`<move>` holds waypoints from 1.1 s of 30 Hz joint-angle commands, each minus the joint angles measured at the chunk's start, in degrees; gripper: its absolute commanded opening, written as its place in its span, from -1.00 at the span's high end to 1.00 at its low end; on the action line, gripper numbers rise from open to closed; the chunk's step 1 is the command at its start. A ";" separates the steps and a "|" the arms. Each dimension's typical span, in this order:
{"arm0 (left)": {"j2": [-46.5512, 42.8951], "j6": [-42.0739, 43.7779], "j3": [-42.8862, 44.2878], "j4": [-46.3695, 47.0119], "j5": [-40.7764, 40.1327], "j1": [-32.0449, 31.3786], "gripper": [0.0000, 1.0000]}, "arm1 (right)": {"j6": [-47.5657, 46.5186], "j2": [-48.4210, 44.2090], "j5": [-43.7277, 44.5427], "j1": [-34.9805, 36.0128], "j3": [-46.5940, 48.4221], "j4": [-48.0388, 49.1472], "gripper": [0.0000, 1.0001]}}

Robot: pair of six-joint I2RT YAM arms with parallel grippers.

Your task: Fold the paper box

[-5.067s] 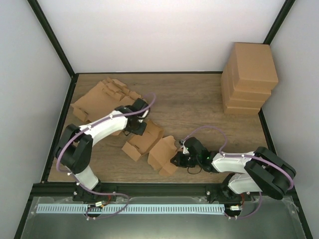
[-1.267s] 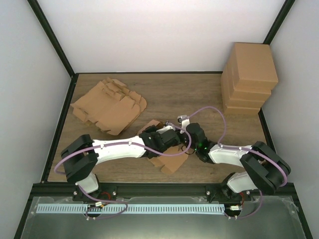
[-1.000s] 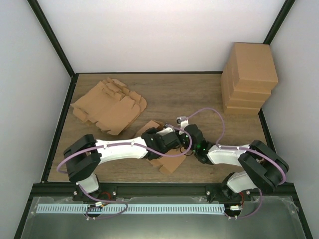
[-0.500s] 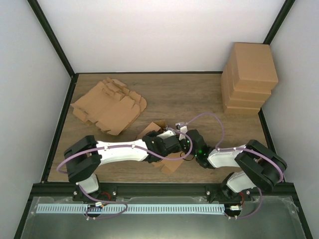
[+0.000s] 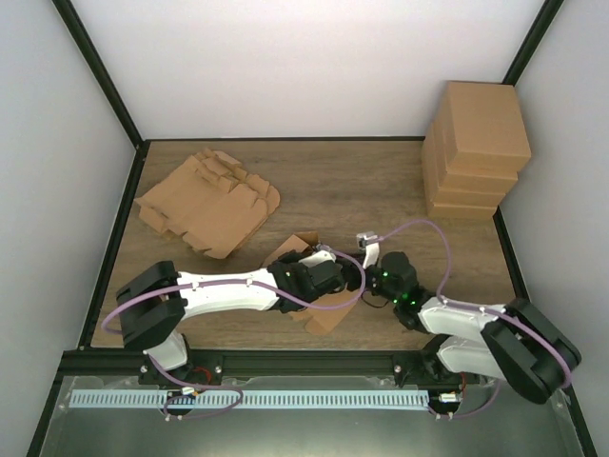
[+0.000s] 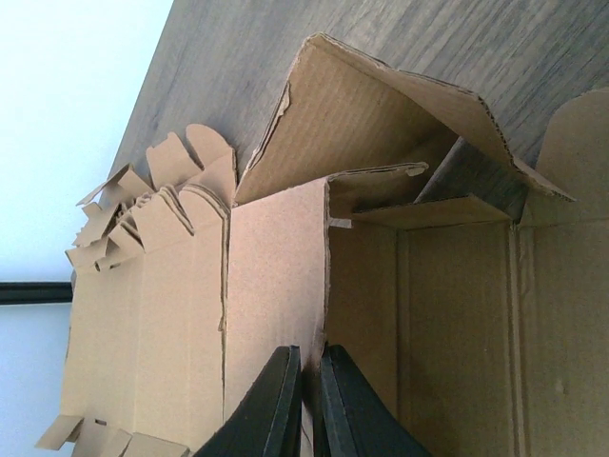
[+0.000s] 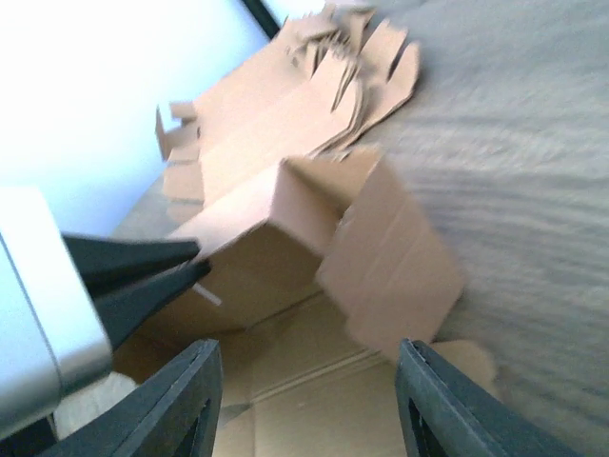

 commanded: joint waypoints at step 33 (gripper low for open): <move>-0.80 0.19 -1.38 1.47 -0.91 -0.65 0.86 | -3.15 37.49 -36.60 -14.94 24.67 6.71 0.98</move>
